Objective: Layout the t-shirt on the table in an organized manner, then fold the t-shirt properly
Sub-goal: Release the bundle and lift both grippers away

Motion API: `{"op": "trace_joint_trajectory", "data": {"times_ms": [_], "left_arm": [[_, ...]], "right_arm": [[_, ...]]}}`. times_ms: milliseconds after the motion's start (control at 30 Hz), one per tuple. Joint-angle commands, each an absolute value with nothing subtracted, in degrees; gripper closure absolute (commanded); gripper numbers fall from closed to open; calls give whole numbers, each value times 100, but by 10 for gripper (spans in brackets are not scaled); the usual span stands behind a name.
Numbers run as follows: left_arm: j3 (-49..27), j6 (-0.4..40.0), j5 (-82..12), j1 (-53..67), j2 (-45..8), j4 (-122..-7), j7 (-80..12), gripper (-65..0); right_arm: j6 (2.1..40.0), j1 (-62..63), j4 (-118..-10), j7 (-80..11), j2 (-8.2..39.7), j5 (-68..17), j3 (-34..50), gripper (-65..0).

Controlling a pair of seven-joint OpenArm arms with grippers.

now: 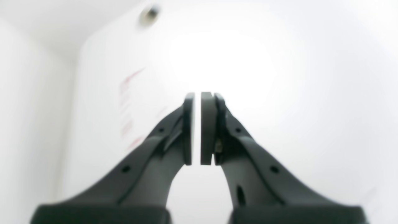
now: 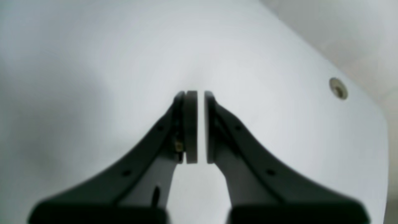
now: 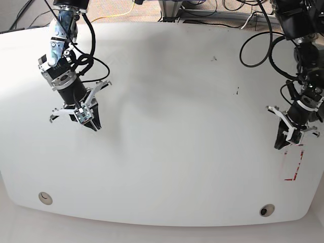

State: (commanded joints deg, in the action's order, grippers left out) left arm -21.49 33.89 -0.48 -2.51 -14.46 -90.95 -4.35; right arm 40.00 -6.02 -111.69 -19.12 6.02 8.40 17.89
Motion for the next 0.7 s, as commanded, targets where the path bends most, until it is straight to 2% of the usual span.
{"op": "trace_joint_trajectory", "data": {"times_ms": [233,467,700], "left_arm": [[-1807,2782,549,277,-725,-9226,778,-19],[-1719,2756,602,1279,-576,-9604,1218,-19],[-1701,2756,593,2615,-585,-10000,1226,-18]], "right_arm": [[4000,-831,-10686,-567,426,1587,1798,-30],[4000,-1701,-10642,163,453,1569,1912,-29],[4000,-2879,-10659,602,418,514,2281,-29]]}}
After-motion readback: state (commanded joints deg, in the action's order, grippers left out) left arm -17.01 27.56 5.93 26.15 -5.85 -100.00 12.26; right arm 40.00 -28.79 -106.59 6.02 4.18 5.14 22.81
